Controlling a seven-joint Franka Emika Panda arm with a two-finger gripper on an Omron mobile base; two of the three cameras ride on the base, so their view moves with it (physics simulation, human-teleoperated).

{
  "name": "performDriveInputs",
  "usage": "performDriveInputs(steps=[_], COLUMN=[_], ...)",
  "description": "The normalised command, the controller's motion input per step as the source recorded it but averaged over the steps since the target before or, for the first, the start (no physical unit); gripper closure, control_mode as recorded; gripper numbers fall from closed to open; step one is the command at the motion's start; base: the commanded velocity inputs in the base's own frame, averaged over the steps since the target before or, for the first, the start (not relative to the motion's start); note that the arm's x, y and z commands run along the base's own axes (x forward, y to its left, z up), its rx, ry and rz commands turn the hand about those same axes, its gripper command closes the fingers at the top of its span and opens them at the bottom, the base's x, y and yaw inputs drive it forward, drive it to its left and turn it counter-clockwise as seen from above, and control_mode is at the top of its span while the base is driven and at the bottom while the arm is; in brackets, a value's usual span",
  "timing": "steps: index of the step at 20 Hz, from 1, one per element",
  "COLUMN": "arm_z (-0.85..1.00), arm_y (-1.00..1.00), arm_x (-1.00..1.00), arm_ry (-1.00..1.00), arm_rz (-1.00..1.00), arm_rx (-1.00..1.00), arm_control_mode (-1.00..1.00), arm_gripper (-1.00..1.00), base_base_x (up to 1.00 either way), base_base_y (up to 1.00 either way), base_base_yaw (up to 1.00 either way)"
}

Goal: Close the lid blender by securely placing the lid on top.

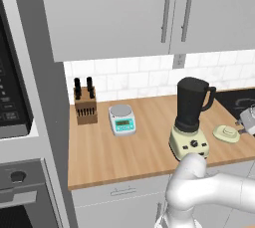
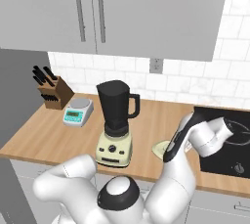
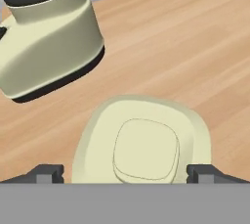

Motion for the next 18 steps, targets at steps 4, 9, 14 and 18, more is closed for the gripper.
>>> performDriveInputs(steps=[4, 9, 14, 18], arm_z=[-0.12, -0.03, 0.0, -0.03], arm_y=[0.01, 0.08, 0.2, 0.23], arm_x=[0.0, 0.05, 0.0, 0.0], arm_ry=[0.0, 0.0, 0.0, 0.0], arm_rz=[0.0, 0.0, 0.0, 0.0], arm_rx=[-0.05, -0.03, -0.02, -0.03], arm_control_mode=[-1.0, -1.0, -1.0, -1.0], arm_gripper=[-1.0, -1.0, -1.0, -1.0], base_base_x=[0.0, 0.0, 0.0, 0.0], base_base_y=[0.0, 0.0, 0.0, 0.0], base_base_yaw=[0.0, 0.0, 0.0, 0.0])
